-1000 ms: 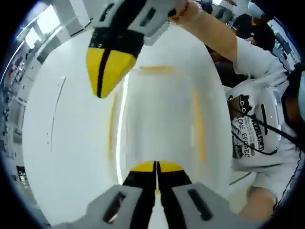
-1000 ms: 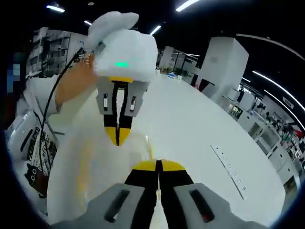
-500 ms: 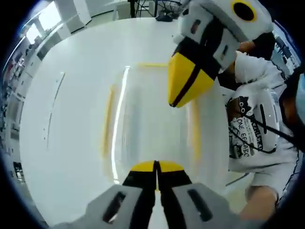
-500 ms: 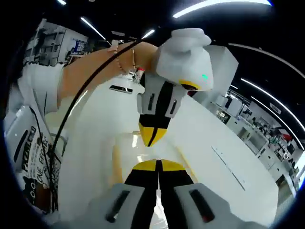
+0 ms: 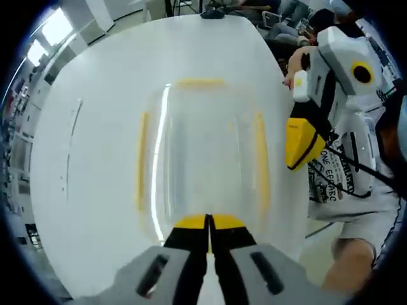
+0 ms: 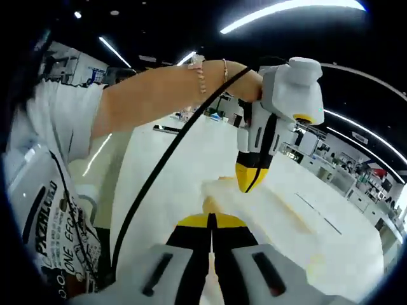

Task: Snap each plastic latch of the storage box into its locked position after aligning the lid with the box until every specified latch is closed and the lid sits flush.

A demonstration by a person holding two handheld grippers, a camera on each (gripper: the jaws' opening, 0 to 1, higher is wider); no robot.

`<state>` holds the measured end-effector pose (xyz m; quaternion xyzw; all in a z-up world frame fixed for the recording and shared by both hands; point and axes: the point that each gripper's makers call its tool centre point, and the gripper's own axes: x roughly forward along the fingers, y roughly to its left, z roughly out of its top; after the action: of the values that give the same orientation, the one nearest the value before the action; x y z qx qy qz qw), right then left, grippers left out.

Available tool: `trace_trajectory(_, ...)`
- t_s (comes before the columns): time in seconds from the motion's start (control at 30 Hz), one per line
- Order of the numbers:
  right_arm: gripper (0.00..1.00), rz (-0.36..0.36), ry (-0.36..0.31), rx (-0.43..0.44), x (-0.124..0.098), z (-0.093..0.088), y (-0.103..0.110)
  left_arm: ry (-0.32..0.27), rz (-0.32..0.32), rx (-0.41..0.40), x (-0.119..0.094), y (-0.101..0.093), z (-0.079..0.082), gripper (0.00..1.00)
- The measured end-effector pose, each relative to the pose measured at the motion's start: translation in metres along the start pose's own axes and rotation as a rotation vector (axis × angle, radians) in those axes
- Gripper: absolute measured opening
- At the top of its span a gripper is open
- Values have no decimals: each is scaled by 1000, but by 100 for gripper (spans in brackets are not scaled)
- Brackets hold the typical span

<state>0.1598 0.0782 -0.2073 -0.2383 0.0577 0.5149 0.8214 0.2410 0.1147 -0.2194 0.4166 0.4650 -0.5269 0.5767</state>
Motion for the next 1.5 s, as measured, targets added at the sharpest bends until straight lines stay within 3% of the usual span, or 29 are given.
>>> trace_trajectory(0.1, 0, -60, 18, -23, 1, -9, 4, 3, -10, -12, 1, 1, 1, 0)
trace_trajectory(0.17, 0, -41, 17, -15, 3, -13, 12, 8, -13, -14, 3, 0, 1, 0)
trace_trajectory(0.27, 0, -68, 7, -5, 5, -17, 15, 9, -23, -41, 3, 2, 2, 0)
trace_trajectory(0.4, 0, -219, 10, -40, 5, -21, 0, 19, -17, -29, 4, 2, 3, 0)
trace_trajectory(0.47, 0, -317, 56, -113, 5, -28, -7, 27, -9, -26, 4, 3, 3, 0)
trace_trajectory(0.57, 0, -324, 65, -103, 11, -36, -4, 36, -6, -26, 4, 5, 4, 0)
trace_trajectory(0.67, 0, -378, 40, -81, 10, -34, -9, 41, 0, -26, 4, 5, 4, 0)
trace_trajectory(0.77, 0, -483, 57, -160, 7, -28, -16, 34, -1, -32, 3, 7, 4, 0)
trace_trajectory(0.97, 0, -588, 70, -165, 5, -30, -22, 25, -4, -57, 5, 7, 4, 0)
trace_trajectory(1.03, 0, -656, 94, -238, -1, -26, -29, 36, 4, -57, 6, 7, 4, 0)
trace_trajectory(1.17, 0, -668, 138, -276, 3, -29, -27, 84, 17, -60, 6, 11, 5, 0)
trace_trajectory(1.23, 0, -644, 154, -234, 5, -35, -24, 103, 17, -51, 6, 12, 5, 0)
trace_trajectory(1.37, 0, -628, 178, -239, 10, -43, -22, 110, 9, -55, 5, 13, 3, 0)
trace_trajectory(1.5, 0, -645, 158, -237, 10, -41, -25, 96, 6, -58, 5, 10, 1, 0)
